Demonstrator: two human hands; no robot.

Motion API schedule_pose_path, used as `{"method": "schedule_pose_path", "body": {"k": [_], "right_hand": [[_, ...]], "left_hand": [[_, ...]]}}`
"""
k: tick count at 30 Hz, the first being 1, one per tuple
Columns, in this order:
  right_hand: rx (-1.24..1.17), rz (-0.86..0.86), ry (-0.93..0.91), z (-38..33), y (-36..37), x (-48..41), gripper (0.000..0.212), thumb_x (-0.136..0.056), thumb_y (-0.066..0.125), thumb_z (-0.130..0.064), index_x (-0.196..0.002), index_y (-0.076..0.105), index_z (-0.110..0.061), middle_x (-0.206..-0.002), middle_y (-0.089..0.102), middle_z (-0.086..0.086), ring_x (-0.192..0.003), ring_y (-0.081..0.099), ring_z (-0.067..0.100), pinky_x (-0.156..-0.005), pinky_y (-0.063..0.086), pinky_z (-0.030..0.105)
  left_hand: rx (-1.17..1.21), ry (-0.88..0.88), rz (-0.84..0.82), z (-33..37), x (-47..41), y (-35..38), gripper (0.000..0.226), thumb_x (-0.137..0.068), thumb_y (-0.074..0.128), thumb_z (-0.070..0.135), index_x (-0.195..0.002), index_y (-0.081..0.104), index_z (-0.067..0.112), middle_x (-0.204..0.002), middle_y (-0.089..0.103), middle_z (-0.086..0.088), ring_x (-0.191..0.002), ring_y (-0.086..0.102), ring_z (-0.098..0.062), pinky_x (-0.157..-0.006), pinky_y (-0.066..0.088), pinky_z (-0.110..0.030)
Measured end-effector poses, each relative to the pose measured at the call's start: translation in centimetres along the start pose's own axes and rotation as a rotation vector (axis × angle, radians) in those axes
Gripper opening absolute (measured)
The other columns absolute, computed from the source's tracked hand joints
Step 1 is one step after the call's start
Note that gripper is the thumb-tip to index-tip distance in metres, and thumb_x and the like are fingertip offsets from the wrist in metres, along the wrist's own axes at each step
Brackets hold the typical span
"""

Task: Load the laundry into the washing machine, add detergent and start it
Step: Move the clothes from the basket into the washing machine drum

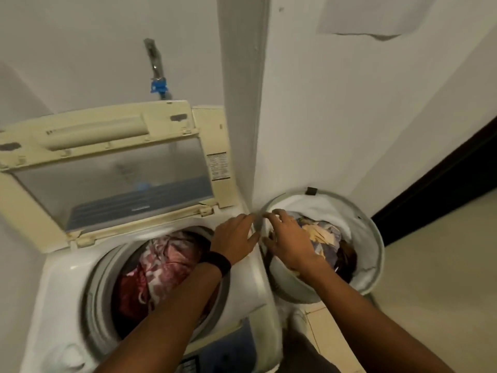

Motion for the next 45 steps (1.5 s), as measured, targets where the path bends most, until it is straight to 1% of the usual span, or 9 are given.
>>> {"method": "schedule_pose_path", "body": {"k": [8, 15, 20, 24, 28, 33, 36, 38, 45], "right_hand": [[-0.041, -0.095, 0.154, 18.0, 1.5, -1.4, 0.05, -0.095, 0.063, -0.031, -0.142, 0.052, -0.019, -0.143, 0.051, 0.009, -0.123, 0.057, 0.033, -0.096, 0.052, 0.044], [-0.042, -0.371, 0.264, 27.2, 8.1, -1.1, 0.041, -0.097, 0.06, -0.026, -0.137, 0.054, -0.022, -0.138, 0.053, 0.01, -0.122, 0.057, 0.038, -0.093, 0.054, 0.048], [-0.021, -0.518, 0.255, 29.1, 13.6, -0.9, 0.066, -0.09, 0.071, -0.037, -0.147, 0.041, -0.025, -0.129, 0.062, 0.01, -0.113, 0.063, 0.037, -0.087, 0.055, 0.049], [0.019, -0.416, 0.215, 29.3, 15.8, -1.2, 0.071, -0.096, 0.063, -0.027, -0.155, 0.024, -0.025, -0.14, 0.052, 0.012, -0.115, 0.061, 0.041, -0.08, 0.052, 0.049], [0.121, -0.41, 0.094, 29.1, 16.6, -2.2, 0.061, -0.091, 0.068, -0.021, -0.147, 0.043, -0.025, -0.14, 0.052, 0.012, -0.113, 0.061, 0.041, -0.077, 0.054, 0.047], [-0.191, -0.162, 0.105, 28.3, 12.3, -2.8, 0.035, -0.097, 0.06, -0.035, -0.121, 0.063, -0.01, -0.121, 0.053, 0.019, -0.11, 0.052, 0.042, -0.082, 0.052, 0.051], [-0.502, -0.014, 0.009, 26.9, 7.6, -2.5, 0.033, -0.1, 0.054, -0.047, -0.094, 0.06, -0.015, -0.1, 0.058, 0.005, -0.096, 0.056, 0.026, -0.082, 0.05, 0.049], [-0.681, -0.008, 0.024, 26.1, 4.6, -2.2, 0.03, -0.103, 0.055, -0.046, -0.092, 0.056, -0.019, -0.094, 0.063, -0.001, -0.091, 0.062, 0.021, -0.079, 0.052, 0.05], [-0.996, 0.181, 0.029, 22.6, -6.1, -1.8, 0.014, -0.107, 0.055, -0.029, -0.099, 0.058, -0.018, -0.087, 0.066, 0.0, -0.081, 0.065, 0.018, -0.072, 0.054, 0.036]], "left_hand": [[0.069, -0.011, -0.142, 9.2, -7.5, 9.0, 0.043, -0.099, 0.051, 0.042, -0.135, 0.059, 0.019, -0.125, 0.068, -0.006, -0.111, 0.065, -0.029, -0.09, 0.055, -0.045], [0.002, -0.077, -0.296, 11.7, -10.0, 17.1, 0.032, -0.1, 0.053, 0.033, -0.127, 0.061, 0.019, -0.117, 0.069, -0.009, -0.107, 0.066, -0.032, -0.087, 0.055, -0.044], [-0.01, -0.079, -0.321, 12.2, -11.0, 21.4, 0.031, -0.101, 0.055, 0.029, -0.129, 0.064, 0.019, -0.115, 0.07, -0.01, -0.104, 0.066, -0.032, -0.081, 0.051, -0.038], [0.016, -0.117, -0.345, 11.8, -11.2, 23.9, 0.024, -0.101, 0.054, 0.028, -0.121, 0.064, 0.019, -0.107, 0.07, -0.01, -0.098, 0.067, -0.032, -0.079, 0.057, -0.044], [0.079, -0.166, -0.328, 10.7, -10.4, 25.1, 0.022, -0.099, 0.057, 0.025, -0.118, 0.065, 0.017, -0.106, 0.071, -0.011, -0.098, 0.067, -0.033, -0.08, 0.057, -0.045], [0.216, -0.226, -0.219, 9.9, -9.4, 25.0, 0.046, -0.094, 0.062, 0.028, -0.14, 0.054, 0.025, -0.126, 0.065, -0.008, -0.108, 0.064, -0.033, -0.086, 0.057, -0.046], [0.308, -0.173, -0.161, 11.0, -10.1, 23.3, 0.06, -0.092, 0.066, 0.033, -0.148, 0.045, 0.028, -0.149, 0.049, -0.006, -0.126, 0.056, -0.033, -0.099, 0.053, -0.046], [0.313, -0.141, -0.063, 11.5, -10.8, 21.8, 0.062, -0.09, 0.068, 0.027, -0.148, 0.046, 0.025, -0.154, 0.042, -0.008, -0.136, 0.048, -0.032, -0.109, 0.047, -0.045], [0.251, -0.165, 0.194, 11.7, -11.8, 12.1, 0.043, -0.091, 0.064, 0.012, -0.133, 0.058, 0.018, -0.119, 0.066, -0.008, -0.108, 0.061, -0.029, -0.093, 0.053, -0.043]]}}
Point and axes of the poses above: each hand's wrist, its own x-axis away from the middle knuckle, its own y-axis out of the palm, z = x × y, the point moved 7 cm from there along -x, towards the middle knuckle
